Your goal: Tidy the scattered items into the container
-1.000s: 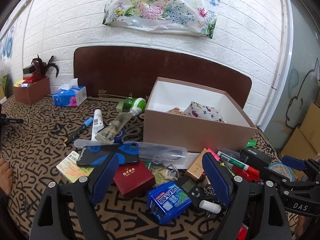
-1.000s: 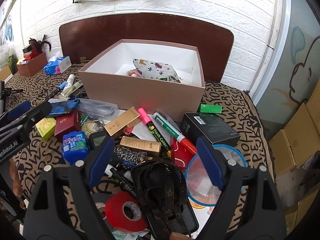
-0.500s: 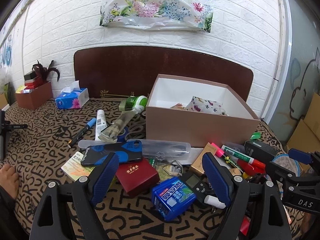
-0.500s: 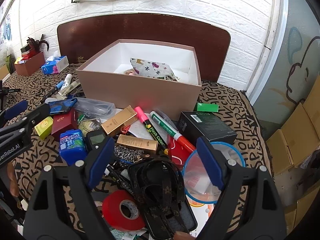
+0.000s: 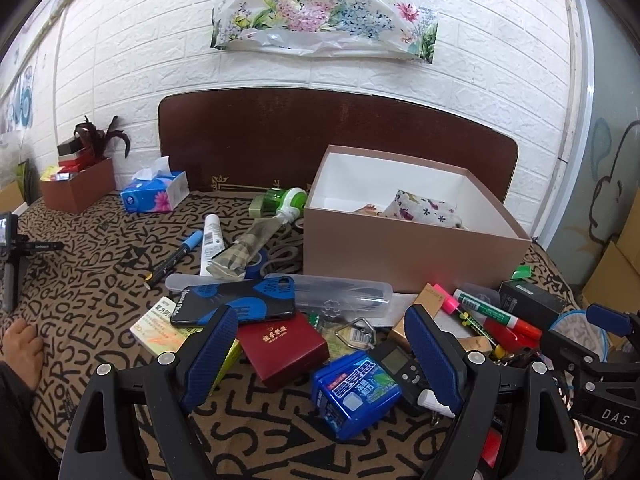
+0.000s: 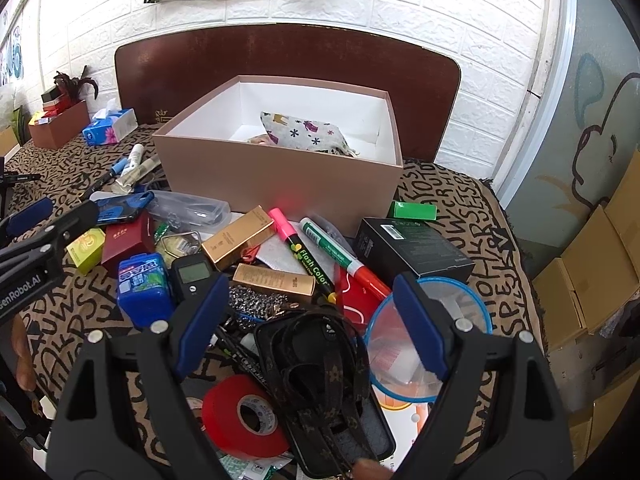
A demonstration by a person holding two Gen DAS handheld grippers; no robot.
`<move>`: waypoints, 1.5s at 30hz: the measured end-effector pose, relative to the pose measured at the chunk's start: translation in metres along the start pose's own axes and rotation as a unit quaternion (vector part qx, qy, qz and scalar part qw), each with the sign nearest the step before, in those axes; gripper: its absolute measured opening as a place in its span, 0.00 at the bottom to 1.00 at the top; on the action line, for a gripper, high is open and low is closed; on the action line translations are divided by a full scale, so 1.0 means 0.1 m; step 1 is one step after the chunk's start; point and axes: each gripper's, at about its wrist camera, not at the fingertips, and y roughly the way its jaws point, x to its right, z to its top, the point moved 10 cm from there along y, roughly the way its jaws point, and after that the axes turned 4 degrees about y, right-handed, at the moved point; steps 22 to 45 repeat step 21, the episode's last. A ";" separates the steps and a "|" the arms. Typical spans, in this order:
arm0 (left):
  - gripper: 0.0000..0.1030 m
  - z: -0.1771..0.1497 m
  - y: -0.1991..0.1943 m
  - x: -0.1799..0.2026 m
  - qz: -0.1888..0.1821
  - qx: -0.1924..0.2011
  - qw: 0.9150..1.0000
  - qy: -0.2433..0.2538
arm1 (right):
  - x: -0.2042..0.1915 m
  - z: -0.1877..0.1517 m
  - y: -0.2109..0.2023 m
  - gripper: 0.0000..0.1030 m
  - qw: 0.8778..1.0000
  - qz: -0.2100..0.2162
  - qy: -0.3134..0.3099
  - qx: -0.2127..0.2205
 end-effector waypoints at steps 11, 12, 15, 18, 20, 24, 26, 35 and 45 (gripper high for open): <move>0.85 0.02 -0.07 -0.04 0.038 0.025 0.999 0.018 | 0.00 -0.02 0.01 0.82 1.000 -0.001 0.001 -0.002; 0.85 0.03 -0.08 -0.05 0.035 0.029 0.999 0.011 | 0.00 -0.02 0.01 0.82 1.000 -0.001 0.001 -0.002; 0.85 0.03 -0.08 -0.05 0.031 0.030 0.999 0.005 | -0.01 -0.02 0.01 0.82 1.000 -0.002 0.001 -0.002; 0.85 0.03 -0.07 -0.05 0.031 0.027 0.999 0.007 | -0.01 -0.02 0.01 0.82 1.000 -0.001 0.002 -0.002; 0.85 0.03 -0.07 -0.04 0.029 0.025 0.999 0.012 | -0.01 -0.02 0.01 0.82 1.000 -0.001 0.001 -0.003; 0.85 0.03 -0.07 -0.03 0.029 0.025 0.999 0.016 | -0.01 -0.03 0.01 0.82 1.000 -0.001 0.001 -0.003; 0.85 0.03 -0.07 -0.03 0.029 0.025 0.999 0.016 | -0.01 -0.03 0.01 0.82 1.000 -0.001 0.001 -0.003; 0.85 0.03 -0.07 -0.03 0.029 0.025 0.999 0.016 | -0.01 -0.03 0.01 0.82 1.000 -0.001 0.001 -0.003; 0.85 0.03 -0.07 -0.03 0.029 0.025 0.999 0.016 | -0.01 -0.03 0.01 0.82 1.000 -0.001 0.001 -0.003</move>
